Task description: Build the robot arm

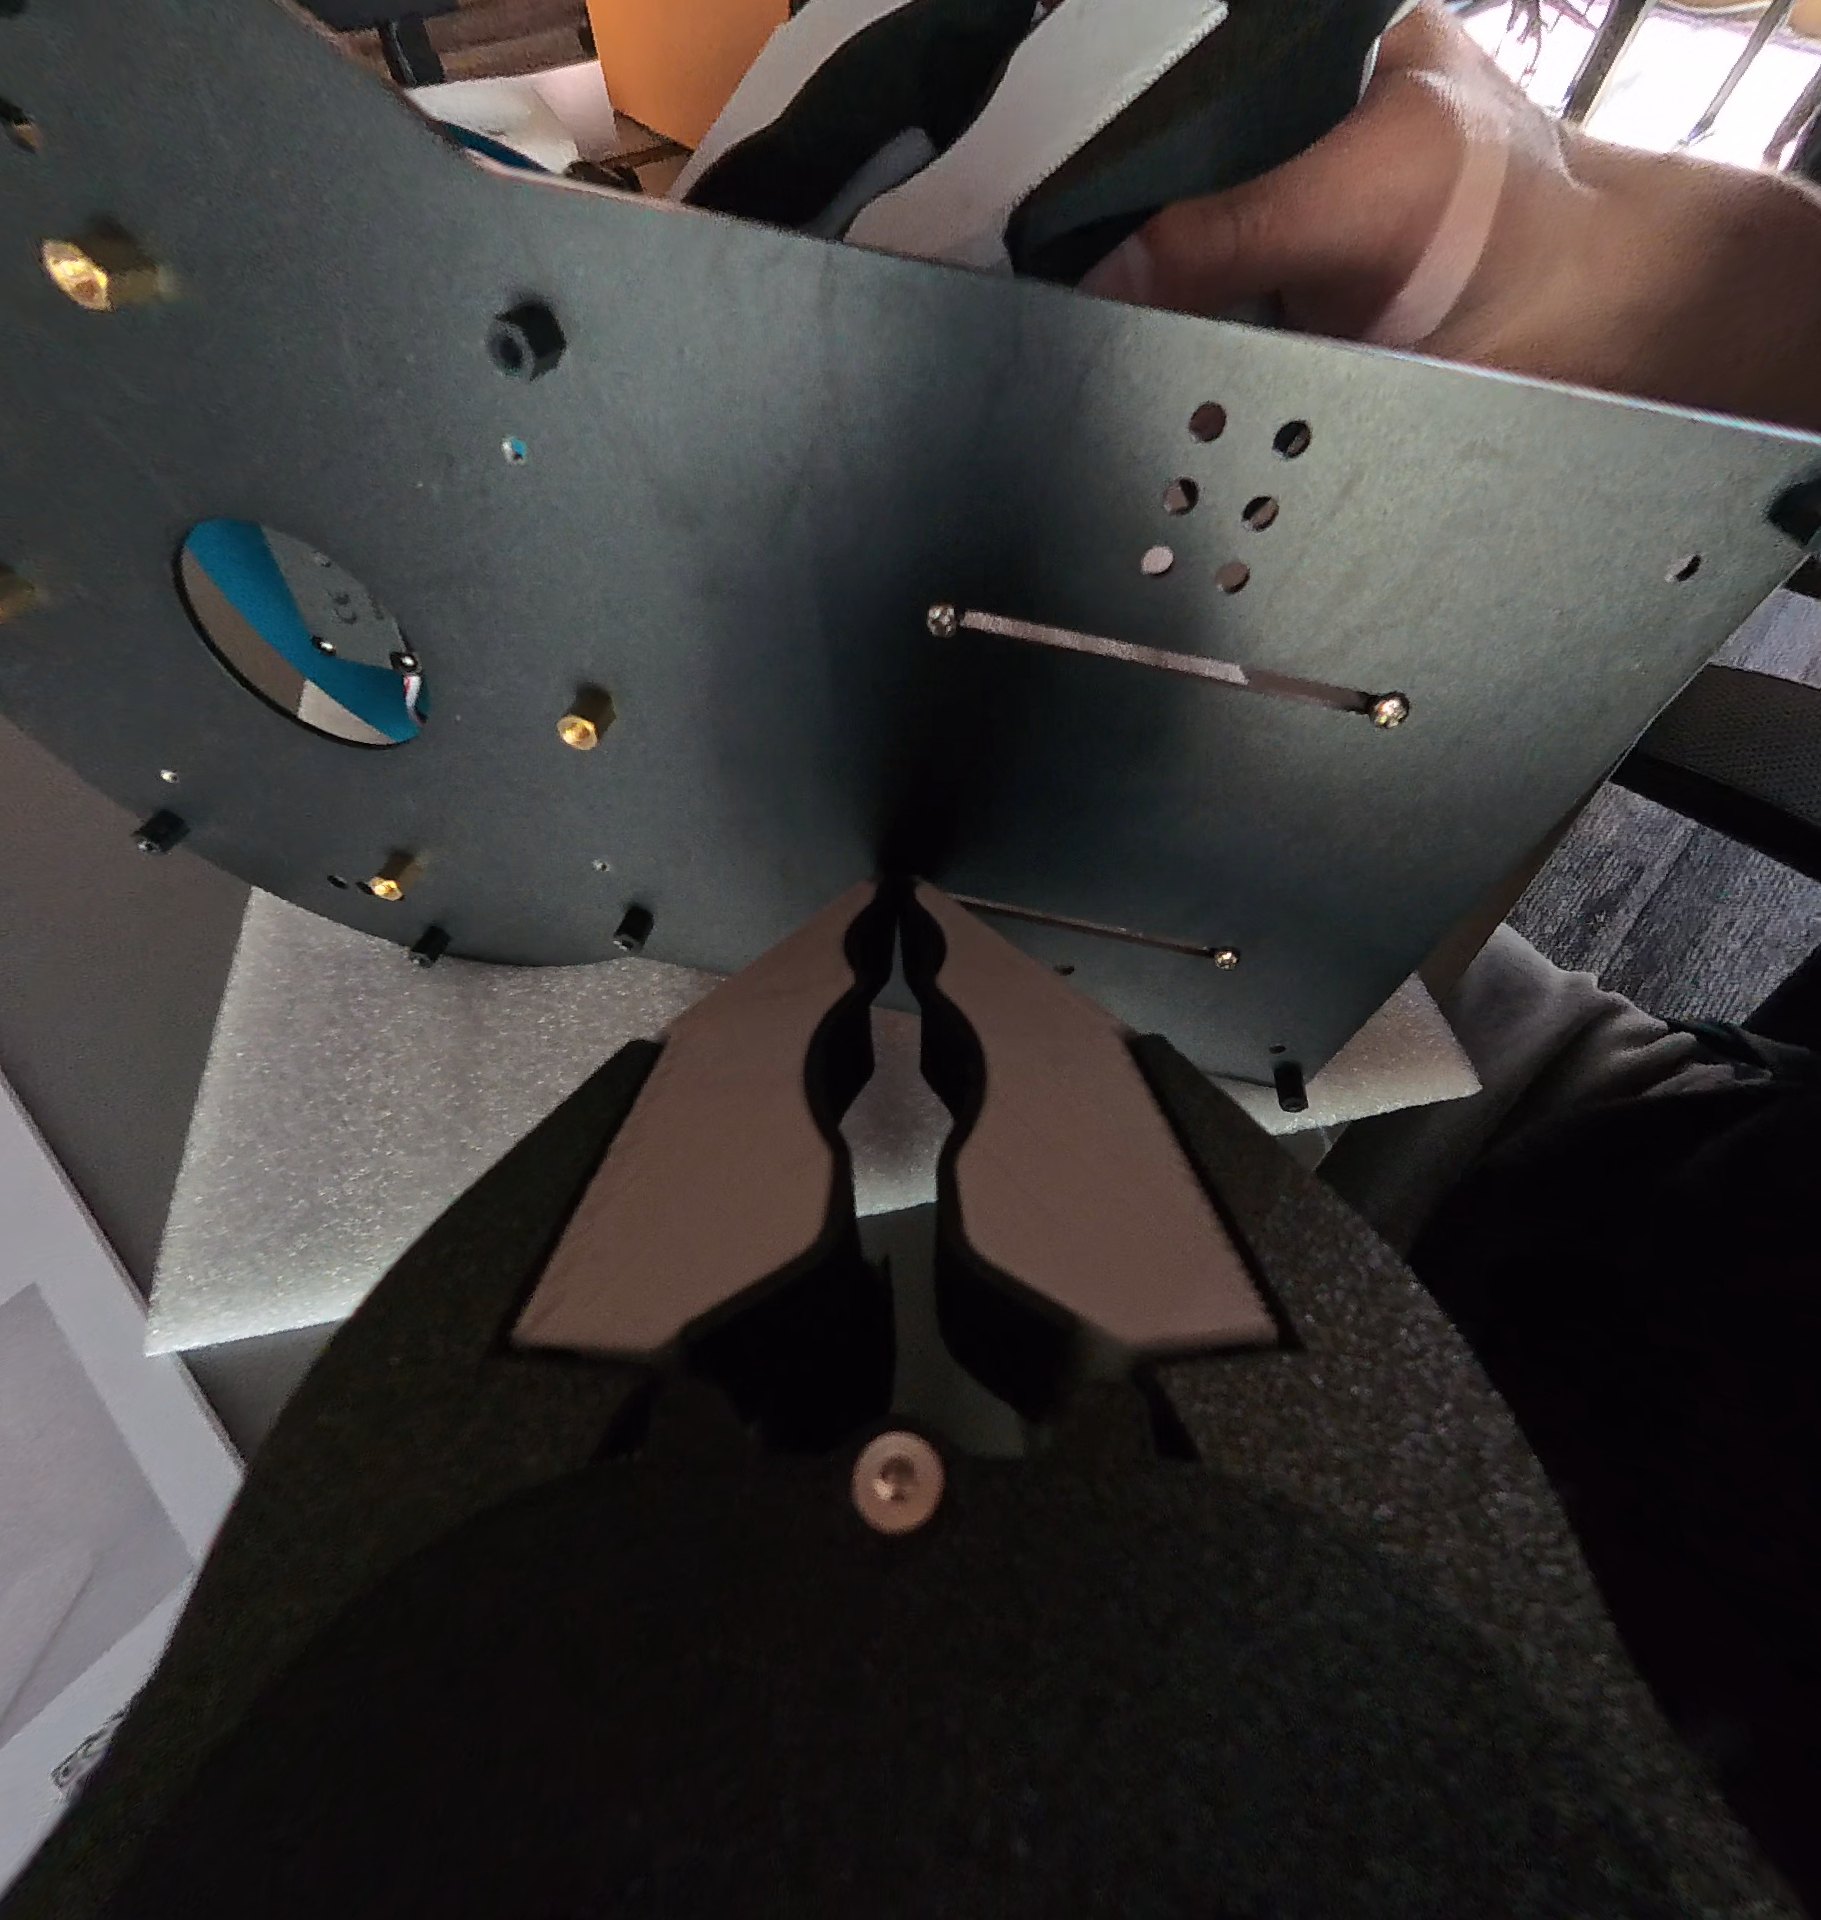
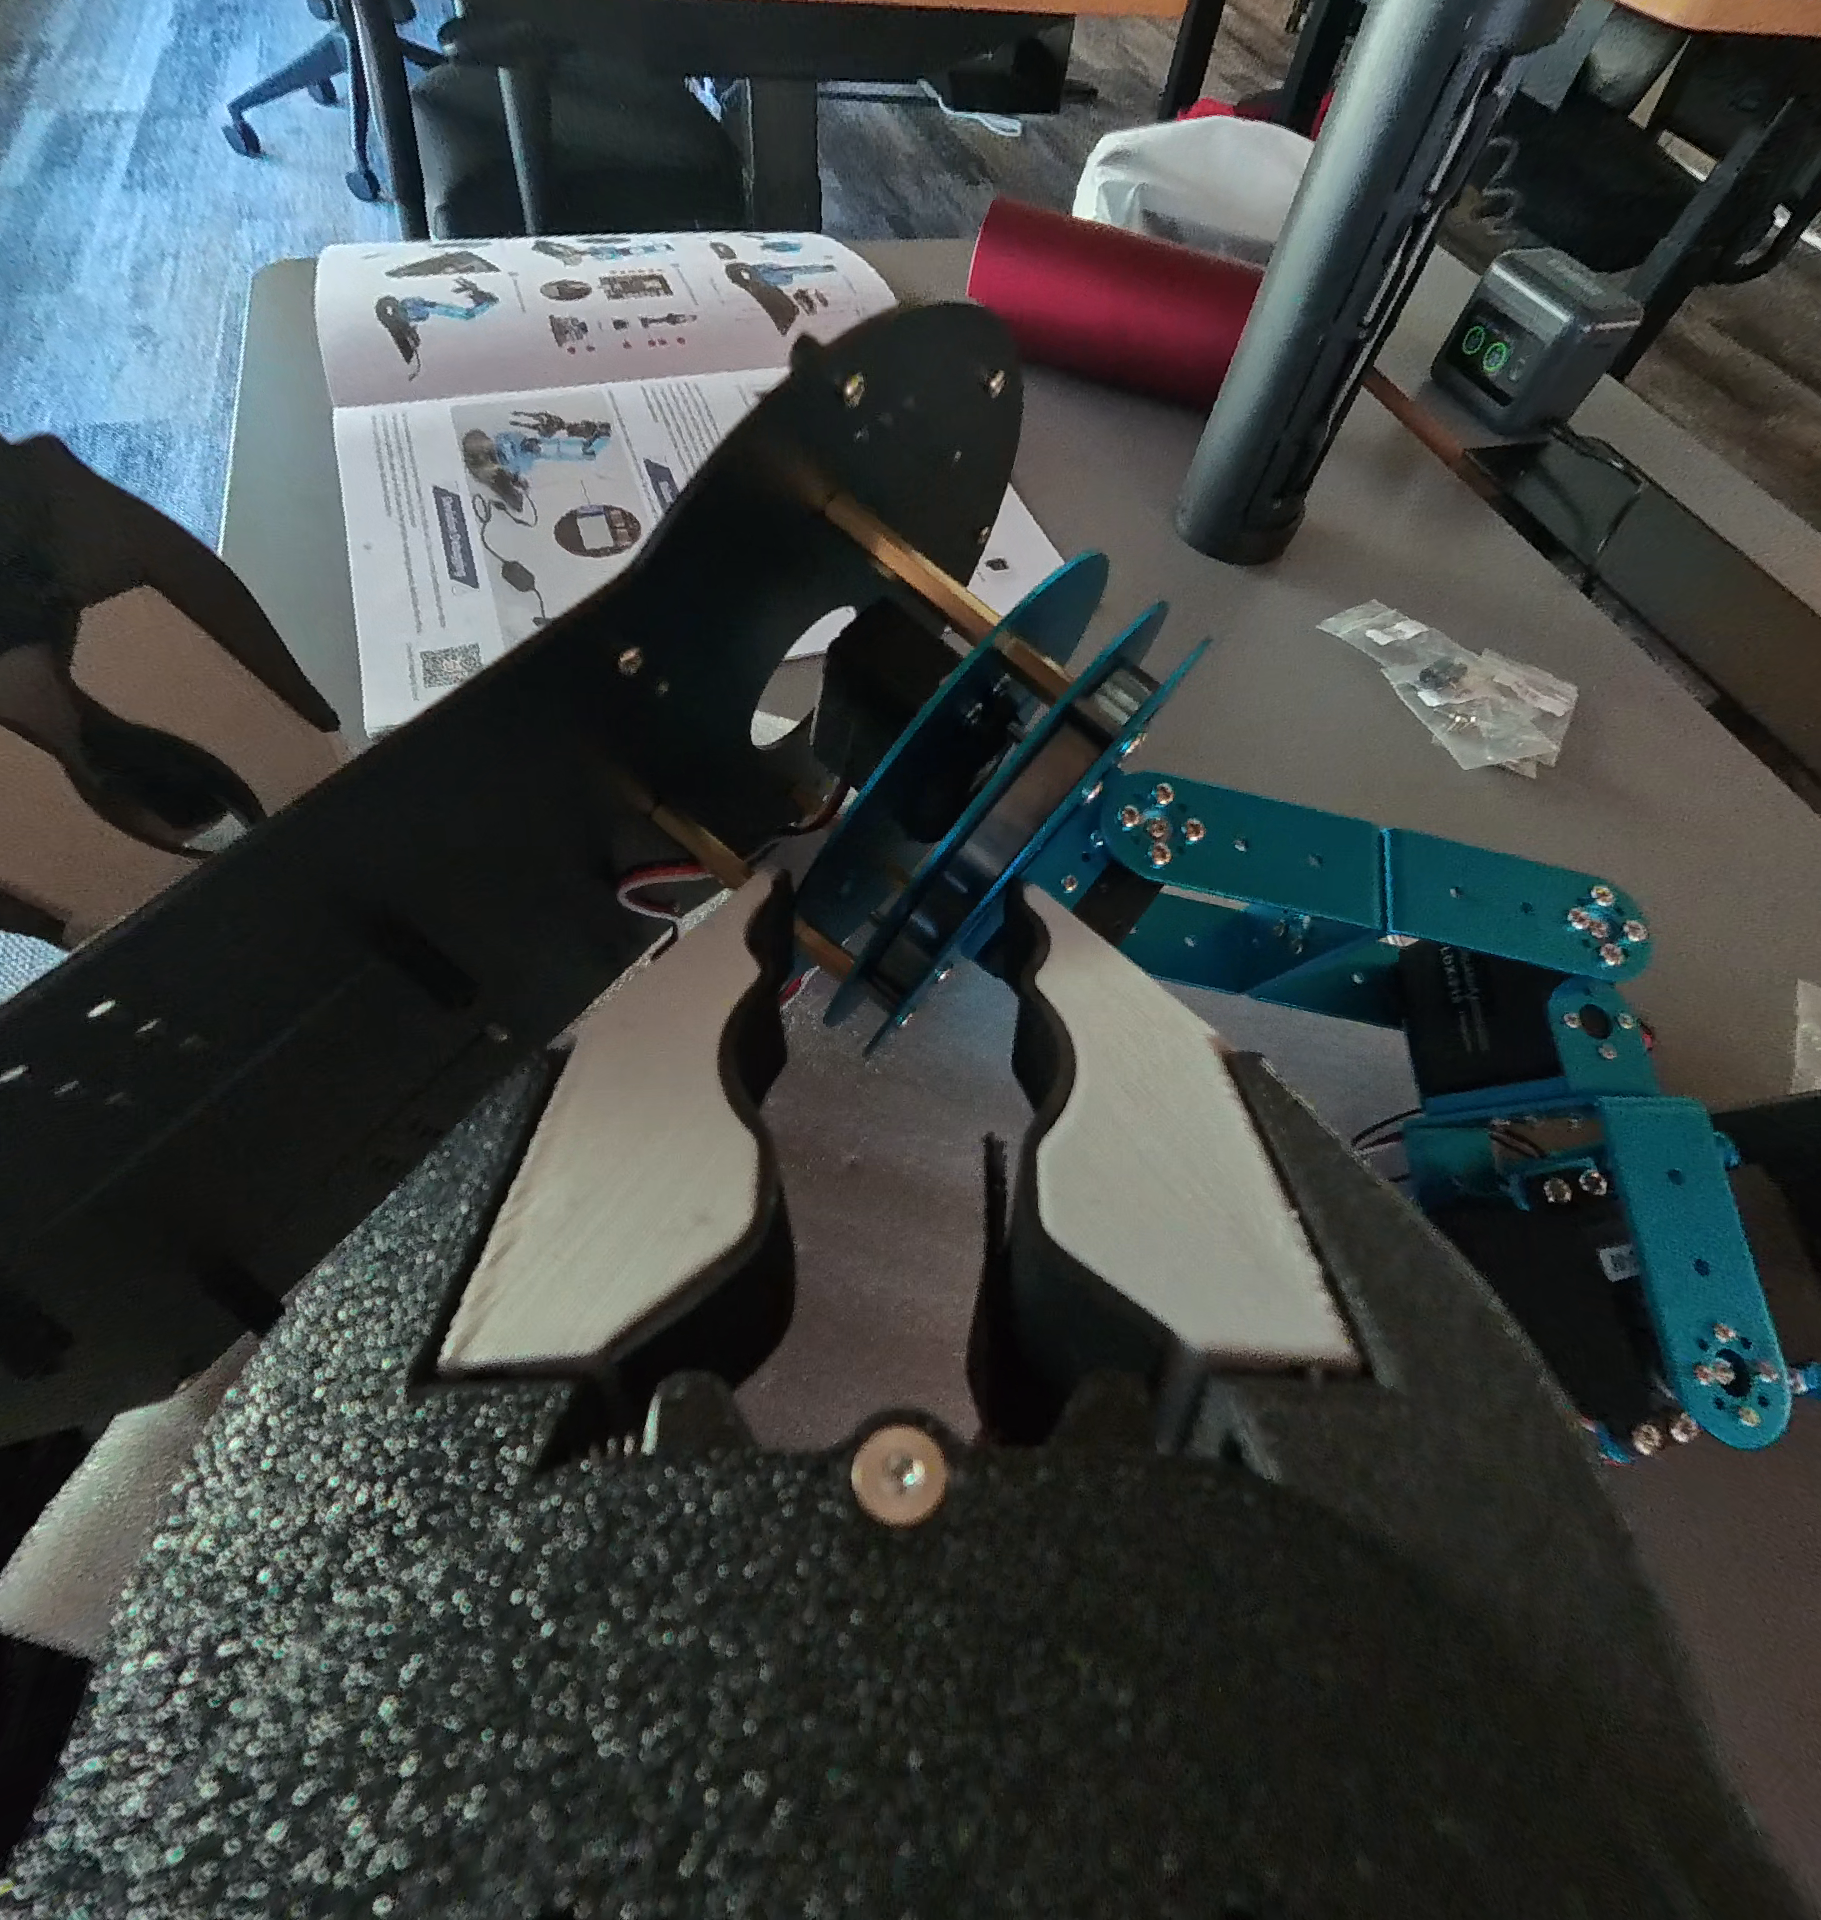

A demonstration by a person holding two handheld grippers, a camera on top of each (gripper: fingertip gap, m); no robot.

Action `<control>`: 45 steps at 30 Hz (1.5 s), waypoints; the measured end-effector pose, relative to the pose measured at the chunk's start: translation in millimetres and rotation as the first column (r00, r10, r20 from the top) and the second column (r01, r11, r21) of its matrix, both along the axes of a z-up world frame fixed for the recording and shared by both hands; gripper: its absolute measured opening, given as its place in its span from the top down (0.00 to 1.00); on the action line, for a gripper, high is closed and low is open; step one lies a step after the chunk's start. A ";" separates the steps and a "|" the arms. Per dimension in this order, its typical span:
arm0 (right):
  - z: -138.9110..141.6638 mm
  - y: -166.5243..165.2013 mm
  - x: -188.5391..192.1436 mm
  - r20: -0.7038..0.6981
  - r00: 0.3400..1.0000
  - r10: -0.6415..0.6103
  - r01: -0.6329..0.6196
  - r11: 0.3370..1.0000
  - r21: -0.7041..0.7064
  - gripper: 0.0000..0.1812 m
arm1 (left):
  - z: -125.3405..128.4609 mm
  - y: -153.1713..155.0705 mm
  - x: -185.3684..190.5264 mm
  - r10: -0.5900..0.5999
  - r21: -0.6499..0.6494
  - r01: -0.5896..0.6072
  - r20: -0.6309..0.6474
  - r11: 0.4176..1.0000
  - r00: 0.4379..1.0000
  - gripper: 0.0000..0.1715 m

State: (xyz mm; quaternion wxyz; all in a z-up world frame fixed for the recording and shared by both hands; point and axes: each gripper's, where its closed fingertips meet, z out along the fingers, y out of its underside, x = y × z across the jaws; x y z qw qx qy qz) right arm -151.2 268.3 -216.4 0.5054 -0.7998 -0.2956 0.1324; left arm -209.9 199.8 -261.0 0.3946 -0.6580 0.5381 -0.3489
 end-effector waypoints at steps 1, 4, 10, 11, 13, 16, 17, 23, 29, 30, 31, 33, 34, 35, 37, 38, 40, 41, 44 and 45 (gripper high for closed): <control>0.0 0.4 -0.2 -0.012 1.000 0.002 -0.002 1.000 0.000 0.79 | 0.1 0.2 -0.1 0.003 -0.004 -0.003 0.004 1.000 1.000 1.00; 0.9 0.6 -1.0 0.001 1.000 0.005 -0.005 1.000 0.009 0.80 | 0.1 0.4 -0.2 0.005 -0.007 -0.005 0.010 1.000 1.000 1.00; 2.0 2.4 -4.5 0.028 0.999 0.020 -0.020 1.000 -0.009 0.80 | 1.0 0.8 -1.8 0.005 -0.010 -0.005 0.025 1.000 1.000 1.00; 2.5 3.2 -5.4 0.026 0.999 0.023 -0.022 1.000 -0.012 0.80 | 1.3 0.9 -2.1 0.005 -0.012 -0.005 0.031 1.000 0.999 1.00; 2.7 3.9 -7.1 0.034 0.999 0.025 -0.024 0.999 -0.022 0.80 | 1.5 0.6 -2.7 0.003 -0.016 -0.002 0.038 1.000 0.999 1.00; 2.1 7.0 -8.1 0.013 0.999 0.035 -0.035 0.999 -0.034 0.80 | 1.4 1.9 -2.3 0.010 -0.018 -0.010 0.047 1.000 0.999 1.00; 1.7 7.4 -7.3 -0.007 0.999 0.036 -0.037 0.998 -0.042 0.80 | 0.6 1.9 -1.2 0.010 -0.019 -0.009 0.044 1.000 0.999 1.00; -8.5 2.7 5.4 0.000 0.995 0.103 -0.103 0.994 0.026 0.78 | -0.4 1.4 0.8 0.007 0.026 -0.008 0.018 1.000 1.000 1.00; -6.7 -53.9 10.6 -0.165 0.948 0.271 -0.280 0.959 -0.038 0.71 | -0.5 0.4 0.7 0.013 0.020 -0.013 0.015 1.000 1.000 1.00; 1.6 -71.8 4.2 -0.263 0.913 0.311 -0.335 0.941 -0.051 0.66 | -0.4 0.2 1.0 0.012 0.016 -0.012 0.019 1.000 1.000 1.00; 8.5 -89.7 -0.6 -0.355 0.872 0.337 -0.386 0.920 -0.073 0.64 | -0.4 0.3 1.1 0.011 0.011 -0.011 0.023 1.000 1.000 1.00; 17.4 -115.8 -2.3 -0.461 0.820 0.339 -0.419 0.905 -0.079 0.65 | -0.2 0.6 1.1 0.006 -0.003 -0.006 0.029 1.000 1.000 1.00; 18.0 -125.0 -1.4 -0.482 0.814 0.324 -0.405 0.912 -0.070 0.66 | -0.2 0.6 1.0 0.002 -0.007 -0.002 0.029 1.000 1.000 1.00; 15.5 -132.2 -0.8 -0.494 0.818 0.296 -0.378 0.923 -0.074 0.66 | -0.3 0.5 0.9 -0.002 -0.007 0.002 0.029 1.000 1.000 1.00; 6.6 -147.9 -5.6 -0.509 0.824 0.248 -0.344 0.933 -0.103 0.66 | -0.6 0.5 0.7 -0.012 0.000 0.012 0.028 1.000 1.000 1.00; 1.5 -154.0 -9.7 -0.505 0.833 0.228 -0.326 0.939 -0.114 0.66 | -0.9 0.3 0.4 -0.018 0.005 0.018 0.024 1.000 1.000 1.00; -10.8 -158.1 -16.3 -0.455 0.873 0.176 -0.258 0.958 -0.124 0.66 | -2.1 0.4 -0.2 -0.024 0.016 0.024 0.013 1.000 1.000 0.99; -16.9 -157.8 -19.3 -0.422 0.894 0.147 -0.219 0.967 -0.126 0.66 | -3.0 1.0 -0.8 -0.023 0.023 0.023 0.005 0.999 1.000 0.98; -28.6 -155.4 -30.9 -0.354 0.931 0.085 -0.138 0.982 -0.127 0.65 | -7.4 1.7 -3.3 -0.020 0.036 0.020 -0.017 0.999 1.000 0.97; -32.2 -151.6 -32.7 -0.332 0.942 0.047 -0.095 0.987 -0.130 0.66 | -8.1 1.2 -3.9 -0.021 0.034 0.021 -0.017 0.999 1.000 0.97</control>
